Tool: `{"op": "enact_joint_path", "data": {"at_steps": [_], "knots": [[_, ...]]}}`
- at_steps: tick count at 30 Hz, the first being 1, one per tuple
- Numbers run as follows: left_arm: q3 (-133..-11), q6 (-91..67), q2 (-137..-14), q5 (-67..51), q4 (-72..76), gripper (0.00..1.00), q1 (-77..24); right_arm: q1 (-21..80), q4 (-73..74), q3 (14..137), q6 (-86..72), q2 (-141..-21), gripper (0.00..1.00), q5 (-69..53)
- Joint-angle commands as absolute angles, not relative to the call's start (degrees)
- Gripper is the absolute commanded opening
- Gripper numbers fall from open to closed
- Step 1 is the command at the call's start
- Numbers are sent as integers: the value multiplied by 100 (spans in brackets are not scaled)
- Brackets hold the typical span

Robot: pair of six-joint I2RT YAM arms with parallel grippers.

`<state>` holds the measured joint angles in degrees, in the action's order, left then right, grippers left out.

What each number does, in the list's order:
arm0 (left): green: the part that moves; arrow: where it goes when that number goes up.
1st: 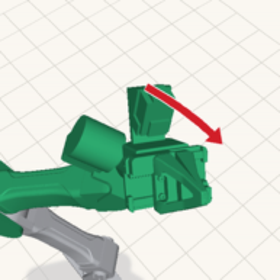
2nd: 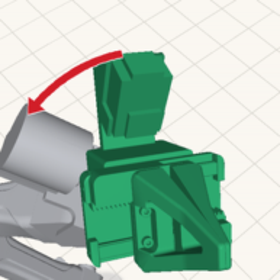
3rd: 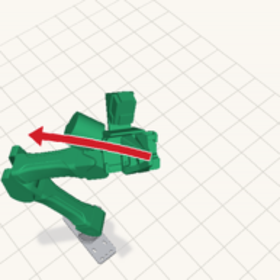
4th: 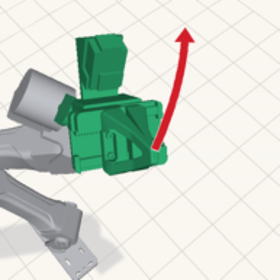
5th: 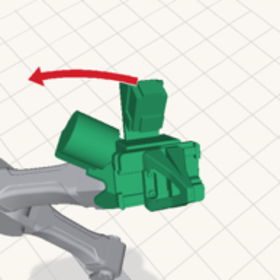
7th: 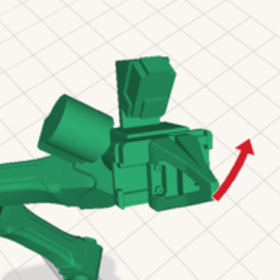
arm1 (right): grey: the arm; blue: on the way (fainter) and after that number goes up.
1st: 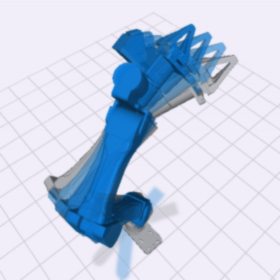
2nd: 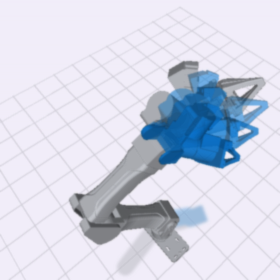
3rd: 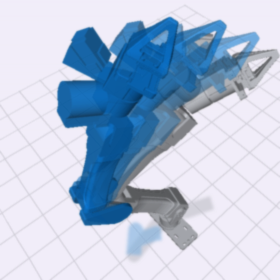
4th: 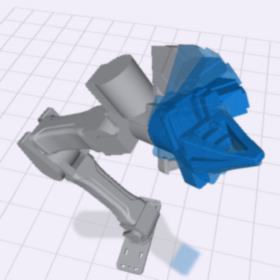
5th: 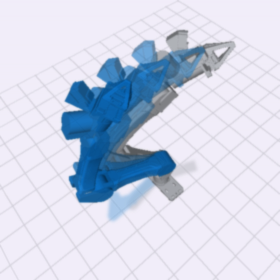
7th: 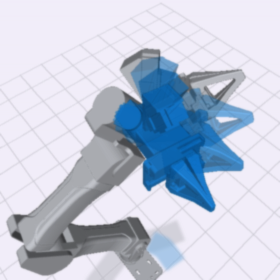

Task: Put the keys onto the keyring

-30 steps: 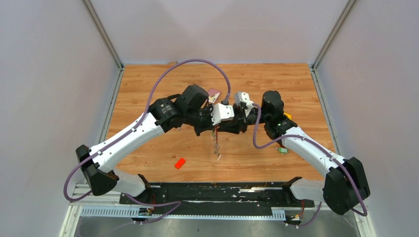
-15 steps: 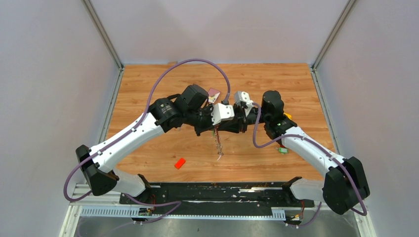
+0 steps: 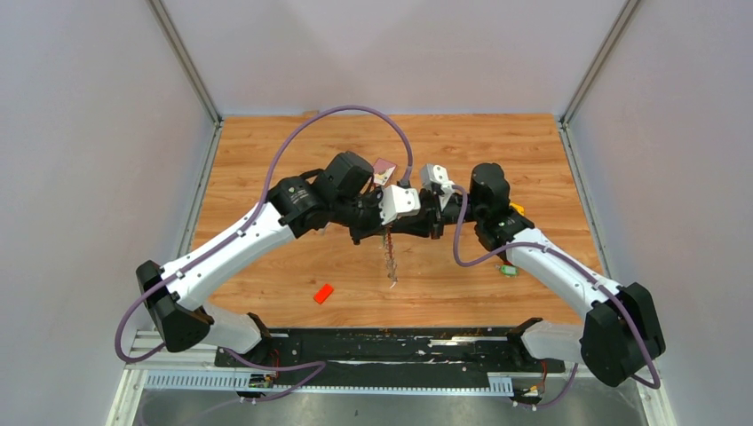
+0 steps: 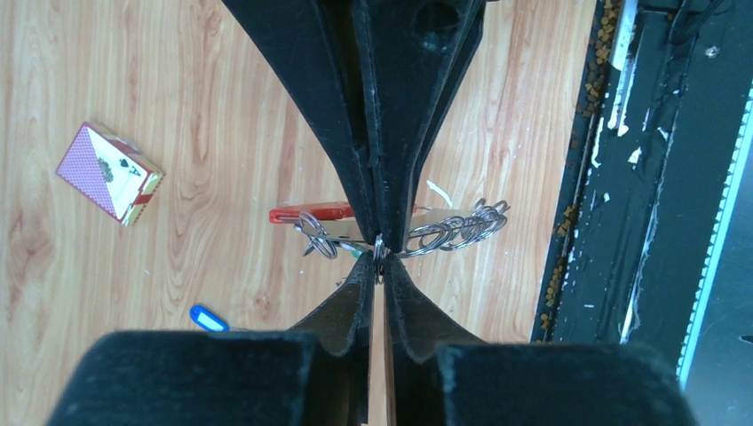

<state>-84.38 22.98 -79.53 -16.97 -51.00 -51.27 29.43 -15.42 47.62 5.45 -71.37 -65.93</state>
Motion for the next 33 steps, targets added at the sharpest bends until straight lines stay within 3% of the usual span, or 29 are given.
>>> {"op": "enact_joint_path", "data": {"at_steps": [1,4,9,17,33], "knots": [[-8295,2369,-7573,-2078,-4685,20,-5089,2847,-1536,4913,637,-6843,0,-6509],[-8006,2606,-7204,-2193,-4432,31,-4989,2747,-1621,4921,559,-6735,0,-6727],[-7524,3059,-6610,-2436,-3845,37,-4723,2646,-1864,4913,390,-6615,0,-7114],[-6546,2851,-6160,-3466,-2086,35,-4515,2626,-2072,4915,178,-6581,0,-7382],[-6028,2560,-6311,-4084,-1417,31,-4510,2627,-2090,4896,161,-6627,0,-7418]]}}
